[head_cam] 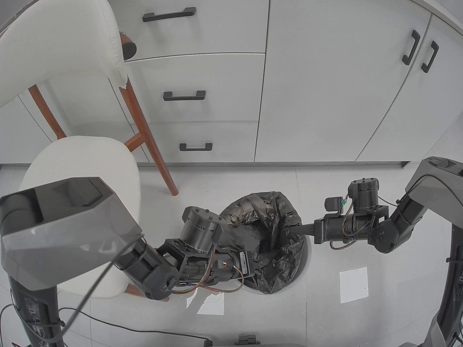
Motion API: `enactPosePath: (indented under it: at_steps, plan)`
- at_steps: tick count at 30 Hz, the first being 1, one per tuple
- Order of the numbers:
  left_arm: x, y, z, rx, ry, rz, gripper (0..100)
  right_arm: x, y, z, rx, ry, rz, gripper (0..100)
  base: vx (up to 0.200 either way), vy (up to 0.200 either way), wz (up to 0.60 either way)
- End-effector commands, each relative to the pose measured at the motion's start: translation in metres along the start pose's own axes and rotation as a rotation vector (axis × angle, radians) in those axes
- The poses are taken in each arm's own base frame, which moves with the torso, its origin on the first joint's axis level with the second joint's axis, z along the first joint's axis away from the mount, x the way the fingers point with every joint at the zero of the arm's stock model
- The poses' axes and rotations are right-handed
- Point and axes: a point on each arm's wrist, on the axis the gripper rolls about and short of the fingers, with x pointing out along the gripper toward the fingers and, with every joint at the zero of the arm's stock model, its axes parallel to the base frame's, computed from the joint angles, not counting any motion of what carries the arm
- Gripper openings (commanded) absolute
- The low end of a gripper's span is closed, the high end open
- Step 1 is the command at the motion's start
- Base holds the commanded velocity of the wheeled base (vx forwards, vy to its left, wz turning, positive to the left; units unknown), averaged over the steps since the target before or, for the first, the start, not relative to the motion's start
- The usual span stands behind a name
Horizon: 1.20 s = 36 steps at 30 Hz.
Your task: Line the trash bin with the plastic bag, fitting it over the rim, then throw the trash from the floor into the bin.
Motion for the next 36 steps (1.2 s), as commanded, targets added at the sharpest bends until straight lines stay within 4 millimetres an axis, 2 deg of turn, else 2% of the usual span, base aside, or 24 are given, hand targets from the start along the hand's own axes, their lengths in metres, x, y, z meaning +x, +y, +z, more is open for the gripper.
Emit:
enactPosePath:
  at_steps: [1, 4, 5, 6, 9, 18, 23, 31, 36]
  plan:
    - [-0.025, -0.022, 0.021, 0.011, -0.091, -0.067, 0, -0.023, -0.001, 0.019, -0.019, -0.069, -0.029, 0, 0.0, 0.0, 0.0]
    - [-0.04, -0.04, 0.034, 0.021, -0.147, -0.125, 0, -0.038, 0.003, 0.028, -0.024, -0.093, -0.043, 0, 0.0, 0.0, 0.0]
    - [-0.04, -0.04, 0.034, 0.021, -0.147, -0.125, 0, -0.038, 0.003, 0.028, -0.024, -0.093, -0.043, 0, 0.0, 0.0, 0.0]
    - [-0.047, -0.051, 0.039, 0.014, -0.17, -0.16, 0, -0.046, 0.009, 0.031, -0.025, -0.098, -0.047, 0, 0.0, 0.0, 0.0]
    - [-0.049, -0.06, 0.042, -0.013, -0.178, -0.19, 0, -0.052, 0.015, 0.034, -0.034, -0.109, -0.047, 0, 0.0, 0.0, 0.0]
    - [-0.05, -0.064, 0.037, -0.049, -0.139, -0.221, 0, -0.069, 0.023, 0.042, -0.055, -0.149, -0.058, 0, 0.0, 0.0, 0.0]
    - [-0.066, -0.079, 0.032, -0.057, -0.142, -0.261, 0, -0.08, 0.039, 0.056, -0.102, -0.194, -0.045, 0, 0.0, 0.0, 0.0]
    - [-0.086, -0.072, 0.014, -0.075, -0.114, -0.238, 0, -0.097, 0.071, 0.074, -0.165, -0.24, -0.011, 0, 0.0, 0.0, 0.0]
    - [-0.097, -0.075, 0.013, -0.067, -0.131, -0.251, 0, -0.107, 0.09, 0.088, -0.212, -0.279, 0.008, 0, 0.0, 0.0, 0.0]
